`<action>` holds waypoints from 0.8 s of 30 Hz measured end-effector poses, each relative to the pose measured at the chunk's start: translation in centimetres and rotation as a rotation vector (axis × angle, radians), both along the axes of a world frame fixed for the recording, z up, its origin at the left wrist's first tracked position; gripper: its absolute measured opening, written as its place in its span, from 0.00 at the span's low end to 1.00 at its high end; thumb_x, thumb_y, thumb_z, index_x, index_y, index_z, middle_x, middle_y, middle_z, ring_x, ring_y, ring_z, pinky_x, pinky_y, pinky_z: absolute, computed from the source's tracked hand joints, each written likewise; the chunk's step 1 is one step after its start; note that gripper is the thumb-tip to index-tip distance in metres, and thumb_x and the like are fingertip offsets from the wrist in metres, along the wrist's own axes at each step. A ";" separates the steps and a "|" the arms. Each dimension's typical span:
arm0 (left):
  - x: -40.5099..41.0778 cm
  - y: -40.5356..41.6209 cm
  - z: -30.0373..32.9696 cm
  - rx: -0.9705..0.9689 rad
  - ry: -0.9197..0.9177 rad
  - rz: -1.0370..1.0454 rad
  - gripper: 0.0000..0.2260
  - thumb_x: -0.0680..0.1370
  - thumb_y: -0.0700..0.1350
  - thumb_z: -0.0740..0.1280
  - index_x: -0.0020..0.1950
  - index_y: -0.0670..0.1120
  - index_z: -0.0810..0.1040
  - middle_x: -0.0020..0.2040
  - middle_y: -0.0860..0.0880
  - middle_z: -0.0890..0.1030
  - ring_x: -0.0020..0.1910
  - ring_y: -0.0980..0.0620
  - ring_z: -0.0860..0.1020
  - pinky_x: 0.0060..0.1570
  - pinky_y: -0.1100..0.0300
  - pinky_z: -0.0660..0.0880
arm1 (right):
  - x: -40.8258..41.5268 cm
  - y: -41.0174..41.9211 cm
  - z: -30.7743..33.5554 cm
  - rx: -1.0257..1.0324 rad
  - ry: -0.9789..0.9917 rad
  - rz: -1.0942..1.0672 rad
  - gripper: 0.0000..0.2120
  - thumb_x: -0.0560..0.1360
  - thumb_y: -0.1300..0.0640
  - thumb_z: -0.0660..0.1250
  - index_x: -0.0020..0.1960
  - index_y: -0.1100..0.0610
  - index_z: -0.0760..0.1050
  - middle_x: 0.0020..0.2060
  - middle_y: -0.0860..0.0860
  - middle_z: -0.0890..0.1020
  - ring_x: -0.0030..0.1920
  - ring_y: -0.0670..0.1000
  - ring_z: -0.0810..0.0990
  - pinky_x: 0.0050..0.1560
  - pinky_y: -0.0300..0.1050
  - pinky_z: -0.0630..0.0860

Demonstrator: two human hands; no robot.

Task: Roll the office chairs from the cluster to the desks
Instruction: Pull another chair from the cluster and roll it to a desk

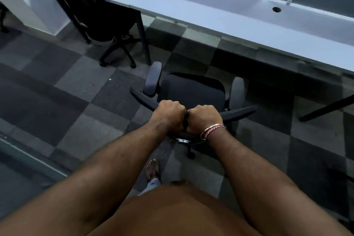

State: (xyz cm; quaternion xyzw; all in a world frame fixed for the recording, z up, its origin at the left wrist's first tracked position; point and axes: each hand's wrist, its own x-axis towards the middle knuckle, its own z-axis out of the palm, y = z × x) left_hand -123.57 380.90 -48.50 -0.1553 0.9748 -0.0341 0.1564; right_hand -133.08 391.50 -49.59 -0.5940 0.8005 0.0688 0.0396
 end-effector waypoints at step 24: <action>-1.2 -2.7 -1.9 -0.001 0.111 0.038 0.18 0.75 0.65 0.61 0.39 0.52 0.77 0.35 0.55 0.79 0.30 0.51 0.76 0.32 0.57 0.73 | -4.9 -4.0 -0.6 0.019 0.021 0.262 0.14 0.72 0.39 0.61 0.37 0.49 0.68 0.38 0.49 0.82 0.35 0.55 0.81 0.33 0.44 0.69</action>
